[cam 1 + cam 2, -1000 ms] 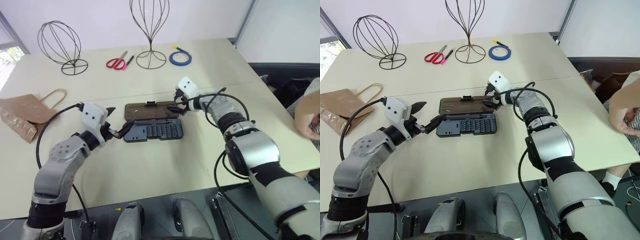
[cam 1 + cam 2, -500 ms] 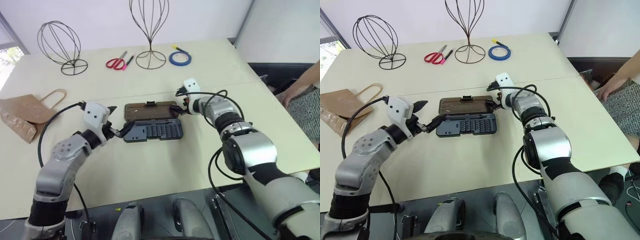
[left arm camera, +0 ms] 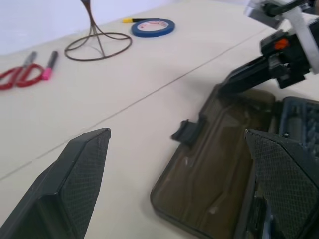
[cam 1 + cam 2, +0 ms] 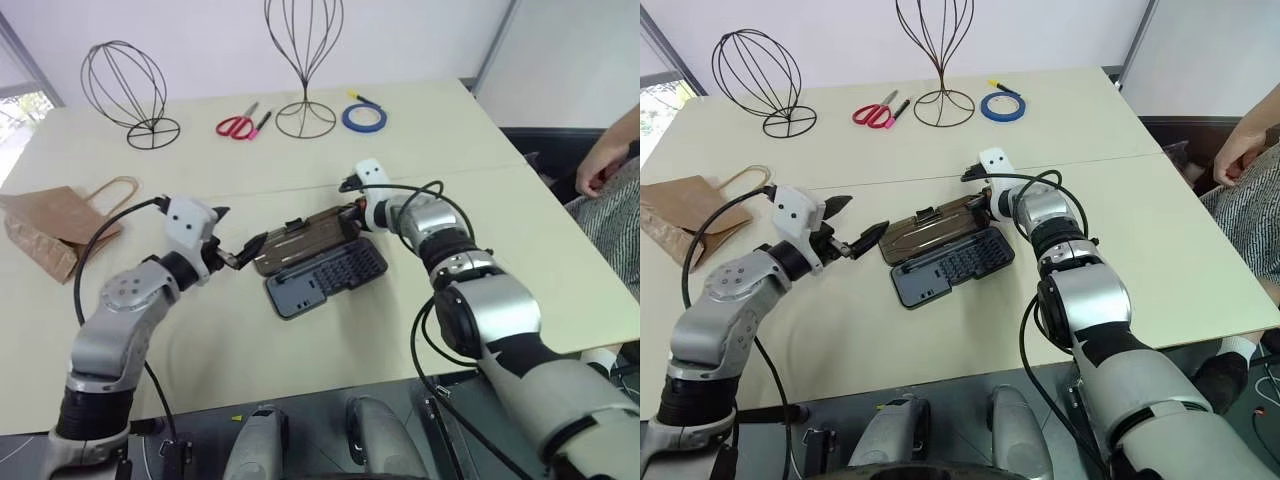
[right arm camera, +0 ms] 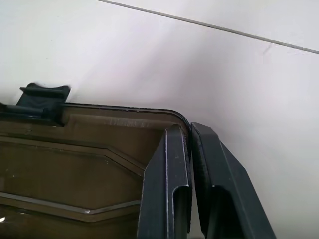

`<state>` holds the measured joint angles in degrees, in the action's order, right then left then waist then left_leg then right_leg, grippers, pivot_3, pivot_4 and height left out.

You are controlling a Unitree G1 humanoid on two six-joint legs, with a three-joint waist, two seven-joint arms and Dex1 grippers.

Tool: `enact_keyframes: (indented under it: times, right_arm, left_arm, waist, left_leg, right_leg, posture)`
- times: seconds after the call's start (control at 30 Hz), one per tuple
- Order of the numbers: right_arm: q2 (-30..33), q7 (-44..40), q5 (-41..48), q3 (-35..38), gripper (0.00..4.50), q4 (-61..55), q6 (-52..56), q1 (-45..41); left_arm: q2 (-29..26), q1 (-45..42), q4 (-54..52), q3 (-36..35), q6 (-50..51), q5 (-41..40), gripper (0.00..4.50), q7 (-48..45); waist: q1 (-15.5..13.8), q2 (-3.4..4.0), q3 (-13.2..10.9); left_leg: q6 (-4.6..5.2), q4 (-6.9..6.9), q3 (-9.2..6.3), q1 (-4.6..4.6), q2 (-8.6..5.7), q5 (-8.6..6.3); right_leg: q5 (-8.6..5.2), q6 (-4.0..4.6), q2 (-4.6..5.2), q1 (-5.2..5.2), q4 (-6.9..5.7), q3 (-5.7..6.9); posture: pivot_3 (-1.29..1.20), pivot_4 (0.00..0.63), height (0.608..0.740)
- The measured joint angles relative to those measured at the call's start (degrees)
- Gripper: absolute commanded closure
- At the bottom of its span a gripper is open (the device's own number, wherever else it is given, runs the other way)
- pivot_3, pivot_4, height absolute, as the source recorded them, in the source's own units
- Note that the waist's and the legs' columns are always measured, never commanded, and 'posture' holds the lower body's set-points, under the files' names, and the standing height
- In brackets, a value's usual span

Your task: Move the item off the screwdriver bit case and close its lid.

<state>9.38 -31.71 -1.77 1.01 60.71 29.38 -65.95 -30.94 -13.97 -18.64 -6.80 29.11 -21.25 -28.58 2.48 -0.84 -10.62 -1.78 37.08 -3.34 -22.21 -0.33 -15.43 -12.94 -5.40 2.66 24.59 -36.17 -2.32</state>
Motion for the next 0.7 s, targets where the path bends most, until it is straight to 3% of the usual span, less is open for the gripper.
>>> enact_keyframes:
  times: [0.33,0.6,0.7]
  right_arm:
    - [-1.0,9.7,1.5,-0.8,4.49,-49.1,35.5,19.5]
    - [-10.3,21.9,-0.6,8.0,4.49,-67.7,60.4,22.1]
    - [-13.9,24.2,-0.8,10.2,4.49,-69.9,62.7,22.1]
  left_arm:
    - [-0.5,0.0,0.8,-1.2,-1.1,0.7,0.00,0.0]
    - [-0.6,-0.4,1.3,-1.0,-1.1,0.7,0.00,-1.0]
    - [-0.5,-1.2,2.2,-0.6,-1.1,0.7,0.00,-1.4]
  waist:
    - [-0.4,0.00,0.0]
    - [-0.1,0.00,0.0]
    - [0.1,0.01,0.0]
  left_leg:
    - [0.00,-0.02,-0.05,-0.11,-0.01,0.00]
    - [0.00,-0.03,-0.04,-0.15,0.00,0.00]
    - [0.00,-0.05,-0.02,-0.16,0.02,0.00]
  right_leg:
    - [0.00,0.00,0.05,0.10,0.00,0.02]
    - [-0.01,0.00,0.00,0.21,-0.05,0.02]
    - [0.00,0.01,-0.03,0.26,-0.06,0.01]
  posture:
    - [0.00,0.150,0.740]
    - [0.00,0.150,0.740]
    - [0.00,0.150,0.740]
